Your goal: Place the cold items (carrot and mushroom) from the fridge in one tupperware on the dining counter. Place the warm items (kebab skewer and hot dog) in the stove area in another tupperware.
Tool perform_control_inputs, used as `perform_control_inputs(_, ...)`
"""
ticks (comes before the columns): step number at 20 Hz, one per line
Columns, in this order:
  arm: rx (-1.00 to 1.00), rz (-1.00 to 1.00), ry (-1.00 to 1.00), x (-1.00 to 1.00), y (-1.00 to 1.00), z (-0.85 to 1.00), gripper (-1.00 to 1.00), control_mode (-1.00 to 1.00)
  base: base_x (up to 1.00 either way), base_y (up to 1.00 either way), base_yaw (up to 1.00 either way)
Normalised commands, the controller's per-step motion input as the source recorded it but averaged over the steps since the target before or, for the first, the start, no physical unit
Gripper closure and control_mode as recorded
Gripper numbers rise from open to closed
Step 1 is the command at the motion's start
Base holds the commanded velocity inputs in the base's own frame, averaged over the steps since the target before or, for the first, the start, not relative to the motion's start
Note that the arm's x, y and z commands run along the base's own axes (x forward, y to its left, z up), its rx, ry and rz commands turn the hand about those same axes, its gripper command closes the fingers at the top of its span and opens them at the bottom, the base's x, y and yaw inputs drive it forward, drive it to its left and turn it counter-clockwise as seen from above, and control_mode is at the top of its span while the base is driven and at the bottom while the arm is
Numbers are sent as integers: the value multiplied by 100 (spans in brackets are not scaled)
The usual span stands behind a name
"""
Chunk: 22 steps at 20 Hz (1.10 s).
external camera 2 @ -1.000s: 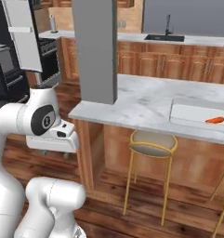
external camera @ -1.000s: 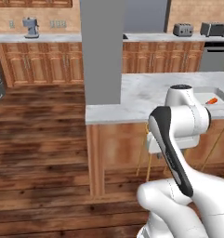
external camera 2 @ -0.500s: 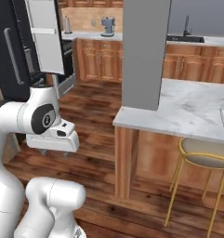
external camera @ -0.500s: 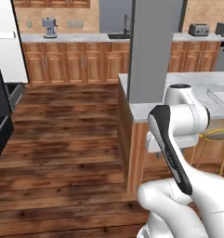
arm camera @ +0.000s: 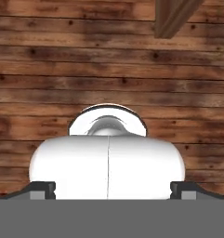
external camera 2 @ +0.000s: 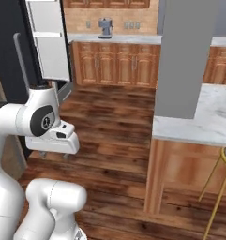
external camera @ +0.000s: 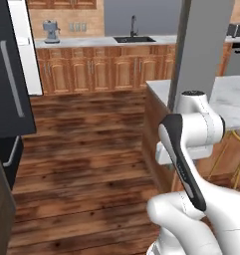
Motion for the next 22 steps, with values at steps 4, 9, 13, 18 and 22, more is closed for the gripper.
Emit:
perform_control_inputs(4,0,0,0,0,0,0,-100,100,97,49,-18)
perform_control_inputs(9,0,0,0,0,0,0,-100,100,100,22,0)
perform_control_inputs(13,0,0,0,0,0,0,-100,100,100,0,1)
perform_control_inputs(18,0,0,0,0,0,0,-100,100,100,0,6)
perform_control_inputs(22,0,0,0,0,0,0,-100,100,99,1,19)
